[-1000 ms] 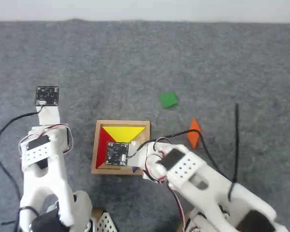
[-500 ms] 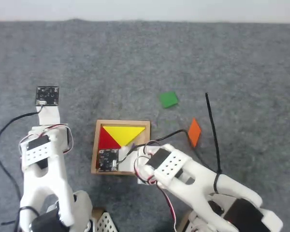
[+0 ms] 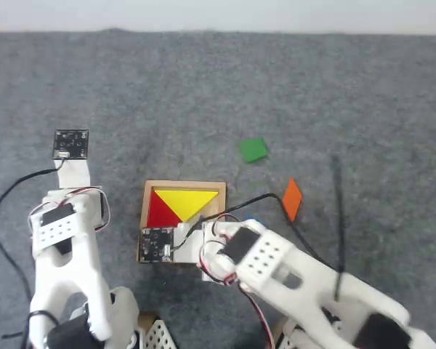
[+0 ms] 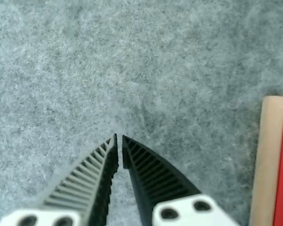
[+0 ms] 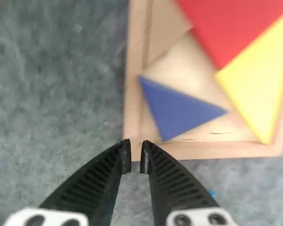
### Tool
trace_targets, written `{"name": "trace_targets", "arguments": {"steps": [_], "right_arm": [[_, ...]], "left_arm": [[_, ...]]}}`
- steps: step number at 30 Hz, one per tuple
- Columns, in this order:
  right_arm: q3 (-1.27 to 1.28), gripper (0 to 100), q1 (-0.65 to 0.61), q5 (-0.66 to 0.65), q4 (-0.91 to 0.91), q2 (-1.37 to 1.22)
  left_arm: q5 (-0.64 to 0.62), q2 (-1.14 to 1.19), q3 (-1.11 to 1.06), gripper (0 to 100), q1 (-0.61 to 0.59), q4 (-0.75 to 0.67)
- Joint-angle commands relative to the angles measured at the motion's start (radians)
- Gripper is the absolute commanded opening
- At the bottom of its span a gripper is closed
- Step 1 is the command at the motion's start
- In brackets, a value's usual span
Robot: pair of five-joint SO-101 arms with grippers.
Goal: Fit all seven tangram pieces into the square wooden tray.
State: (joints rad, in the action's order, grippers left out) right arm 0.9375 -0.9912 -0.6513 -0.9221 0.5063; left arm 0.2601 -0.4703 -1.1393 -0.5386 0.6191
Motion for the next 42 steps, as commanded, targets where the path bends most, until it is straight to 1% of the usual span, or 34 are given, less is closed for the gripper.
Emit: {"name": "trace_targets", "arguments": {"steps": [1,4,7,10,12,19,22,34,42], "right_arm": [[-0.055,4.7,0.027,0.104,0.045,0.137],[-0.054,4.7,0.031,0.281,0.194,0.094],[-0.057,4.6,0.028,0.393,0.340,-0.031],[-0.057,4.1,0.030,0.439,0.452,-0.168],[-0.061,0.7,0.031,0.433,0.487,-0.234],[-0.071,0.7,0.038,0.425,0.435,-0.262],[-0.074,0.7,0.062,0.428,0.398,-0.262],[-0.190,0.7,0.065,0.431,0.114,-0.272],[-0.204,0.7,0.064,0.411,0.047,-0.272]], "left_arm": [[-0.011,-0.003,0.010,2,0.005,-0.021],[-0.011,-0.003,0.010,2,0.005,-0.021],[-0.011,-0.003,0.010,2,0.005,-0.021],[-0.014,-0.003,0.010,1,0.005,-0.021],[-0.015,-0.003,0.012,1,0.005,-0.021],[-0.017,-0.005,0.008,1,0.005,-0.048],[-0.017,-0.005,0.008,1,0.005,-0.048],[-0.017,-0.005,0.007,1,0.005,-0.048],[-0.017,-0.005,0.007,1,0.005,-0.046]]}}
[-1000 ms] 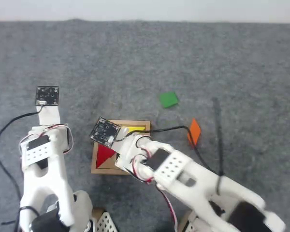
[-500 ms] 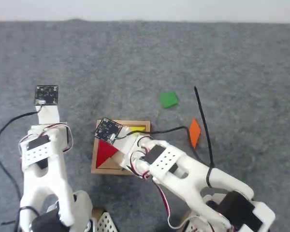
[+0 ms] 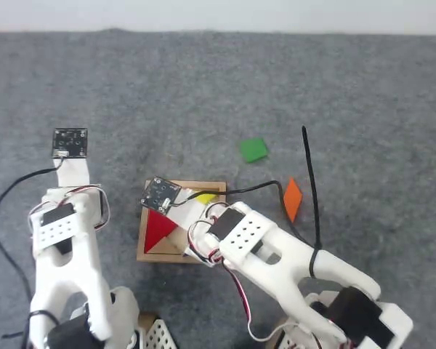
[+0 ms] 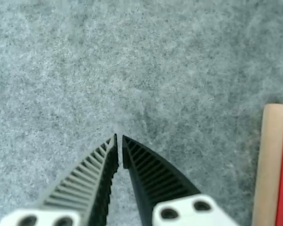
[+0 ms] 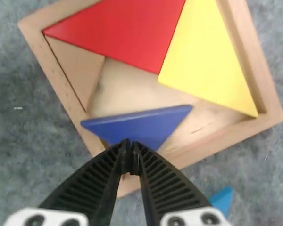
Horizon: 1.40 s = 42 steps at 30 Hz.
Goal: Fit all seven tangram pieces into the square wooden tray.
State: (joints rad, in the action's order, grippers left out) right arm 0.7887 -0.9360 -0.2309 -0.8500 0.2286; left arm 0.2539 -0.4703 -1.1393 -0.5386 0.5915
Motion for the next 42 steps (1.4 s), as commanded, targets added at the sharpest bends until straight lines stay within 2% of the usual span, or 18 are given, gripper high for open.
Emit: {"name": "trace_targets", "arguments": {"steps": [1,11,16,19,22,25,27,30,37,42], "right_arm": [[-0.055,0.7,0.008,-0.028,-0.035,0.005],[-0.057,0.6,-0.013,-0.158,-0.094,0.010],[-0.072,0.6,0.028,-0.126,-0.101,0.076],[-0.066,0.6,0.041,-0.040,-0.010,0.116],[-0.025,0.6,0.019,0.072,0.185,0.094],[0.014,0.6,0.005,0.089,0.343,0.010],[0.005,0.6,0.004,0.086,0.360,-0.062],[-0.051,0.6,0.013,0.086,0.312,-0.151],[-0.181,0.6,0.031,0.086,0.033,-0.177],[-0.204,0.6,0.033,0.086,0.018,-0.163]], "left_arm": [[-0.011,-0.005,0.007,1,0.005,-0.018],[-0.006,-0.005,0.007,1,-0.003,-0.018],[-0.008,-0.005,0.007,1,-0.003,-0.021],[-0.008,-0.005,0.007,1,0.003,-0.021],[-0.008,-0.005,0.007,1,0.003,-0.021],[-0.008,-0.005,0.007,1,0.003,-0.021],[-0.009,-0.005,0.007,1,0.003,-0.020],[-0.009,-0.005,0.007,1,0.000,-0.020],[-0.006,-0.005,0.007,1,-0.002,-0.018],[-0.006,-0.005,0.007,1,-0.002,-0.018]]}}
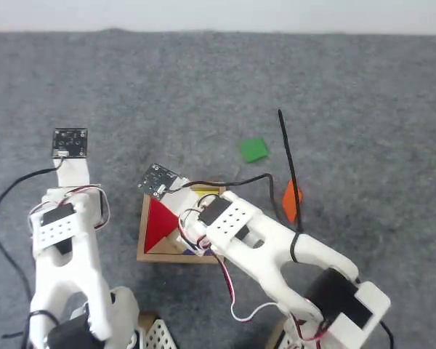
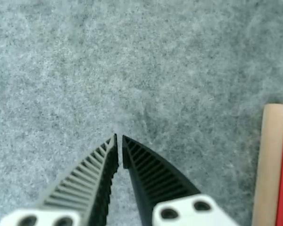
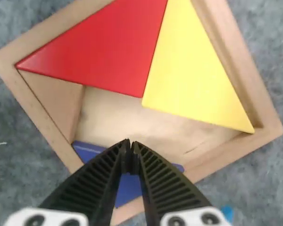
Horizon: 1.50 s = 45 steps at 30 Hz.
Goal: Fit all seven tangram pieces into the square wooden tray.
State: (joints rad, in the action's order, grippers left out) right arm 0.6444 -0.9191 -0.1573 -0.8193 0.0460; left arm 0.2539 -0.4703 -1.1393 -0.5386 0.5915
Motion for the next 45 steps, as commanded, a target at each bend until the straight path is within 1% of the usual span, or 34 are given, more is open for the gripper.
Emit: {"name": "trace_targets", "arguments": {"steps": [1,5,10,13,17,19,22,25,29,32,35,38,41,45], "right_arm": [[-0.060,0.6,0.016,0.008,-0.016,0.038],[-0.060,0.6,0.070,-0.064,-0.099,0.199],[0.005,0.6,0.203,-0.066,-0.177,0.414],[0.066,0.6,0.269,-0.063,-0.179,0.467],[0.132,0.7,0.315,-0.063,-0.202,0.479],[0.129,1.5,0.328,-0.064,-0.262,0.481],[0.133,8.8,0.332,-0.063,-0.323,0.476],[0.157,15.9,0.338,-0.061,-0.340,0.481],[0.167,16.9,0.335,-0.061,-0.338,0.470],[0.170,16.9,0.354,-0.075,-0.338,0.479],[0.152,16.9,0.450,-0.129,-0.340,0.478],[0.132,17.3,0.576,-0.149,-0.321,0.469],[0.133,17.3,0.667,-0.149,-0.286,0.463],[0.129,17.3,0.699,-0.147,-0.203,0.383]], "left_arm": [[-0.006,-0.005,0.007,1,-0.002,-0.018],[-0.005,-0.005,0.007,1,0.000,-0.018],[-0.008,-0.005,0.007,1,0.002,-0.021],[-0.008,-0.005,0.007,1,-0.002,-0.025],[-0.009,-0.054,-0.021,1,0.002,-0.029],[-0.009,-0.137,-0.094,1,0.003,-0.084],[-0.011,-0.330,-0.226,1,0.008,-0.141],[-0.006,-0.539,-0.348,1,0.048,-0.146],[-0.005,-0.787,-0.484,2,0.092,-0.141],[-0.003,-0.945,-0.529,2,0.095,-0.057],[-0.003,-1.080,-0.550,2,0.097,0.049],[0.026,-1.181,-0.550,2,0.098,0.164],[0.038,-1.247,-0.550,2,0.130,0.250],[0.069,-1.264,-0.550,2,0.157,0.292]]}}
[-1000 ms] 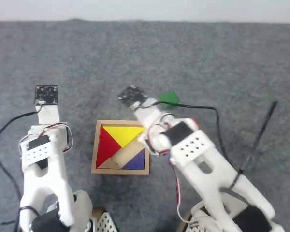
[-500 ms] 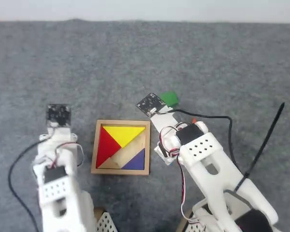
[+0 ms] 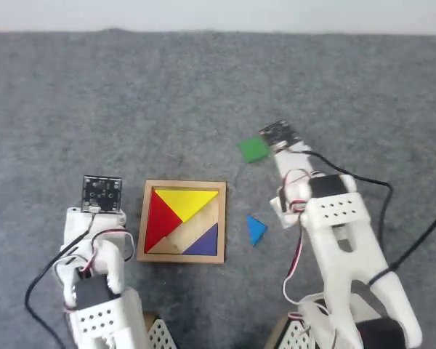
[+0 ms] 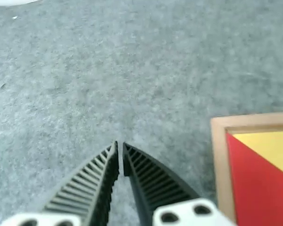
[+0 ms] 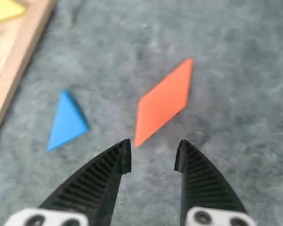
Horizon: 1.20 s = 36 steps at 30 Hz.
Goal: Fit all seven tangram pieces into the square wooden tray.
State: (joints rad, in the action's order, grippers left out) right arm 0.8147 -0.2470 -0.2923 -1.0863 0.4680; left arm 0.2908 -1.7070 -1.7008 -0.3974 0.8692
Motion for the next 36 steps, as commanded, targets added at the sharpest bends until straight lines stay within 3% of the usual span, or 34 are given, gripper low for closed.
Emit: {"name": "trace_targets", "arguments": {"steps": [1,6,16,26,36], "right_arm": [[-0.048,17.3,0.036,-0.012,0.093,-0.067],[-0.259,17.3,0.027,0.058,0.088,-0.237],[-0.870,21.0,-0.200,0.104,-0.010,-0.723],[-1.424,25.3,-0.165,0.103,-0.183,-1.214],[-1.855,25.2,-0.147,0.103,-0.432,-1.481]], "left_arm": [[0.037,-0.028,0.012,2,0.015,0.014],[0.038,-0.028,0.012,2,0.015,0.015],[0.040,-0.028,0.012,2,0.014,0.017],[0.041,-0.028,0.012,2,0.014,0.017],[0.041,-0.028,0.012,2,0.014,0.018]]}}
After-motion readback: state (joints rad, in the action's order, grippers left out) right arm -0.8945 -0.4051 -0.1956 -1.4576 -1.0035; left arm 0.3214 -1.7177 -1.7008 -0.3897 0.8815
